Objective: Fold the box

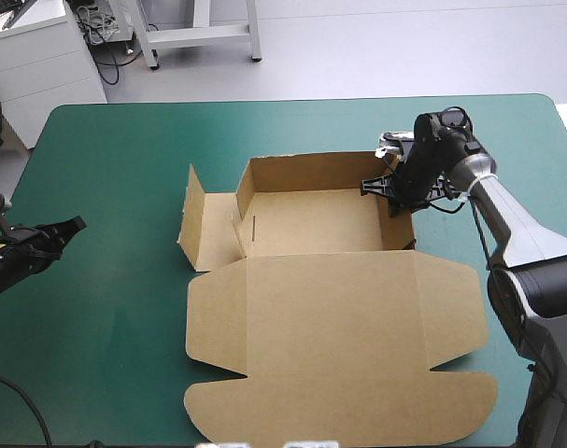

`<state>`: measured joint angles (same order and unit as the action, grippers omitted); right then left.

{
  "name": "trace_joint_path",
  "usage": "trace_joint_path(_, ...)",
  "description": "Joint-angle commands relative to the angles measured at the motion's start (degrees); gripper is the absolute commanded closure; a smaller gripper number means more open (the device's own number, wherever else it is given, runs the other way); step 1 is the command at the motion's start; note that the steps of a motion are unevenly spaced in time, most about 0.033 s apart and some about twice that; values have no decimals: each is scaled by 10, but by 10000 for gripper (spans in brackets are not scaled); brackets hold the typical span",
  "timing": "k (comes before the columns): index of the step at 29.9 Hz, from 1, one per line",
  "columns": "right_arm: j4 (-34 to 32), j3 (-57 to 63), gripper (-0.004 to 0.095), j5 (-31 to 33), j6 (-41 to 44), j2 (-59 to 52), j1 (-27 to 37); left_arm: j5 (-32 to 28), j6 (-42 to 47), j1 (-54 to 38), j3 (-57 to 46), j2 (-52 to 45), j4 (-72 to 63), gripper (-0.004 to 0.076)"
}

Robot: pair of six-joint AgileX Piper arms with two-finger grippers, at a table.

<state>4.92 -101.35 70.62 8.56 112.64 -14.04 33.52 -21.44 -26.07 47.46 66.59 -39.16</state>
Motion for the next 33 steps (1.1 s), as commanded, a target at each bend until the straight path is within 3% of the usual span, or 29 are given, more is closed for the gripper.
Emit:
trace_joint_path(1, 35, -13, 920, 10, -21, -30, 1, -18, -30, 0, 15, -11, -7, 756)
trace_joint_path(8, 68, -16, 926, 9, -51, -57, 1, -34, -39, 0, 15, -10, -6, 756)
trace_joint_path(15, 137, -18, 926, 9, -108, -158, 1, -55, -39, 0, 15, -10, -9, 756)
trace_joint_path(26, 143, -18, 926, 5, -131, -273, 1, -47, -28, 0, 15, -2, -27, 748)
trace_joint_path(30, 147, -18, 926, 7, -132, -276, 1, -16, -28, 0, 15, 7, -21, 647)
trace_joint_path(33, 161, -18, 926, 7, -130, -276, 1, 4, -31, 0, 15, 14, 7, 439)
